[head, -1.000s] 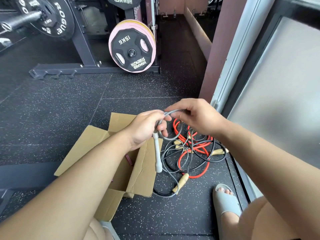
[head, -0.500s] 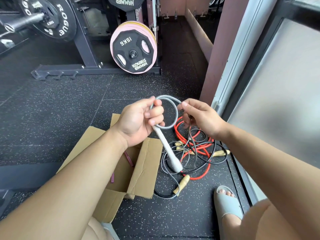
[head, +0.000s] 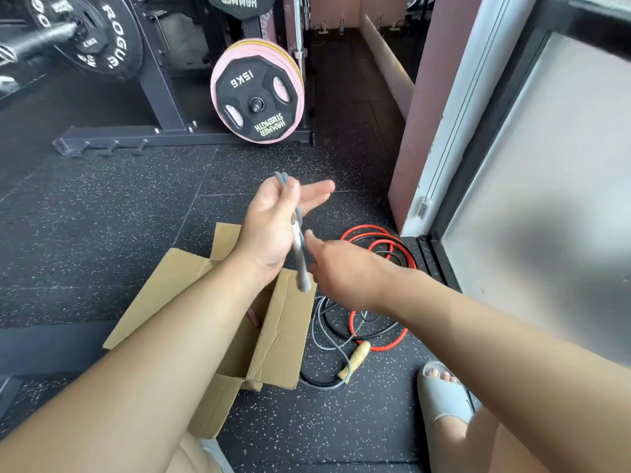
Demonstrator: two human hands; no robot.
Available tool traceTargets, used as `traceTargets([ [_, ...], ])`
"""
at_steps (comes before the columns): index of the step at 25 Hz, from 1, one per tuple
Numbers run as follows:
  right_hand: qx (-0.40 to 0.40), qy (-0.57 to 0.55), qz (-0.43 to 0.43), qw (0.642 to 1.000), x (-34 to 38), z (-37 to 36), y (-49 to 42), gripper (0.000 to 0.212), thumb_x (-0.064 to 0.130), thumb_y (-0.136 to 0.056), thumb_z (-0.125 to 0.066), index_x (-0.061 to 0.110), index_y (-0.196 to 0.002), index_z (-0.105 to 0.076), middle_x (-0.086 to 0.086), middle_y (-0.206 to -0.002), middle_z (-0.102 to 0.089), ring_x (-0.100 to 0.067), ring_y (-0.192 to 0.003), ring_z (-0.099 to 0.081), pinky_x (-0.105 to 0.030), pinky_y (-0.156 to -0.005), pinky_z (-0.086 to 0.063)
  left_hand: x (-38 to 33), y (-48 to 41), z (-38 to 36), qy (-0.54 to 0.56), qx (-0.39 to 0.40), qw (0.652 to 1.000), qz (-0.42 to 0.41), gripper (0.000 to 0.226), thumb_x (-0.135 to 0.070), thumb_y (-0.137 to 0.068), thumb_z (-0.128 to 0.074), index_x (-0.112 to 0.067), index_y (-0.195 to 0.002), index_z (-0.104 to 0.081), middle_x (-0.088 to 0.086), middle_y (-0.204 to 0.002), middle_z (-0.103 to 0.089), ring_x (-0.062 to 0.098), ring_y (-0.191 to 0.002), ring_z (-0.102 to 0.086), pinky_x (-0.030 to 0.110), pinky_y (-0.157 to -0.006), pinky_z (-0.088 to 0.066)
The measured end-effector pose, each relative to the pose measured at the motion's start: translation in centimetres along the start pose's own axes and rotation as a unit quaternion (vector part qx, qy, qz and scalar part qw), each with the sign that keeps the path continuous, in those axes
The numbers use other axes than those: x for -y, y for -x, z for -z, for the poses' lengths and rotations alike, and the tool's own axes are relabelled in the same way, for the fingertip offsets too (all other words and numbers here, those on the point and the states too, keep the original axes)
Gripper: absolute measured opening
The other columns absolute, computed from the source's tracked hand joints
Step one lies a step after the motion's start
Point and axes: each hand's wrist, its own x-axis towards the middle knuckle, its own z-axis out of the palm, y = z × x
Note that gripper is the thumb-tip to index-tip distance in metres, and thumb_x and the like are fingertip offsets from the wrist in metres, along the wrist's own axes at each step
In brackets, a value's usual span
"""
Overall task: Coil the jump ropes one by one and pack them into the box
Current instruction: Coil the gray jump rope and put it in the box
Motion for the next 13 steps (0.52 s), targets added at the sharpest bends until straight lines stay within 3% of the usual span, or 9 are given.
traceTargets([
  [2, -0.057, 0.041, 0.02, 0.997, 1.0, 1.2, 0.1, 0.016, 0.023, -0.099, -0.053, 0.014, -0.111, -0.058, -0.016, -0.1, -0.069, -0.038, -0.089, -0.066, -0.034, -0.065, -0.04, 0.8, 0.1, 0.2, -0.199, 0.006, 0.978, -0.057, 0.013, -0.02, -0.109, -0.034, -0.013, -0.101, -0.042, 0.003, -0.101, -0.074, 0.012, -0.097, -0.072, 0.024, -0.079, -0.051],
  [4, -0.121, 0.063, 0.051, 0.989, 0.6, 2.9, 0.2, 0.015, 0.029, -0.096, -0.058, 0.016, -0.095, -0.064, -0.009, -0.096, -0.069, -0.035, -0.077, -0.064, -0.035, -0.062, -0.041, 1.2, 0.1, 1.0, -0.424, 0.003, 0.901, -0.094, 0.017, -0.028, -0.106, -0.038, -0.013, -0.103, -0.046, 0.0, -0.094, -0.072, 0.018, -0.088, -0.068, 0.036, -0.077, -0.049],
  [5, -0.139, 0.043, 0.064, 0.987, 0.1, 3.7, 0.2, 0.015, 0.031, -0.093, -0.063, 0.016, -0.09, -0.065, -0.005, -0.086, -0.068, -0.029, -0.07, -0.061, -0.034, -0.062, -0.043, 1.0, 0.1, 1.4, -0.491, 0.008, 0.866, -0.091, 0.019, -0.031, -0.105, -0.04, -0.013, -0.103, -0.048, 0.0, -0.089, -0.07, 0.021, -0.082, -0.064, 0.038, -0.073, -0.046],
  [6, -0.152, 0.001, 0.071, 0.986, -0.4, 4.4, 0.4, 0.018, 0.033, -0.089, -0.071, 0.016, -0.083, -0.066, 0.002, -0.075, -0.064, -0.022, -0.064, -0.056, -0.033, -0.062, -0.043, 0.9, 0.0, 1.6, -0.51, 0.026, 0.857, -0.073, 0.02, -0.033, -0.104, -0.041, -0.015, -0.101, -0.049, -0.002, -0.081, -0.067, 0.022, -0.075, -0.061, 0.04, -0.066, -0.045],
  [9, -0.197, -0.16, 0.062, 0.965, -2.3, 5.6, 0.8, 0.038, 0.037, -0.074, -0.087, 0.013, -0.077, -0.059, 0.009, -0.063, -0.055, -0.006, -0.056, -0.042, -0.021, -0.056, -0.036, 0.3, 0.0, 1.4, -0.431, 0.109, 0.896, -0.002, 0.03, -0.038, -0.102, -0.04, -0.017, -0.083, -0.049, -0.009, -0.053, -0.051, 0.012, -0.049, -0.045, 0.034, -0.052, -0.039],
  [13, -0.17, -0.259, 0.087, 0.947, -3.9, 5.2, 0.7, 0.036, 0.046, -0.081, -0.079, 0.021, -0.103, -0.066, -0.002, -0.084, -0.066, -0.007, -0.069, -0.052, -0.025, -0.065, -0.042, -0.2, 0.3, 0.6, -0.215, 0.163, 0.957, 0.106, 0.039, -0.028, -0.108, -0.036, -0.01, -0.078, -0.052, -0.009, -0.045, -0.032, 0.007, -0.037, -0.028, 0.026, -0.052, -0.044],
])
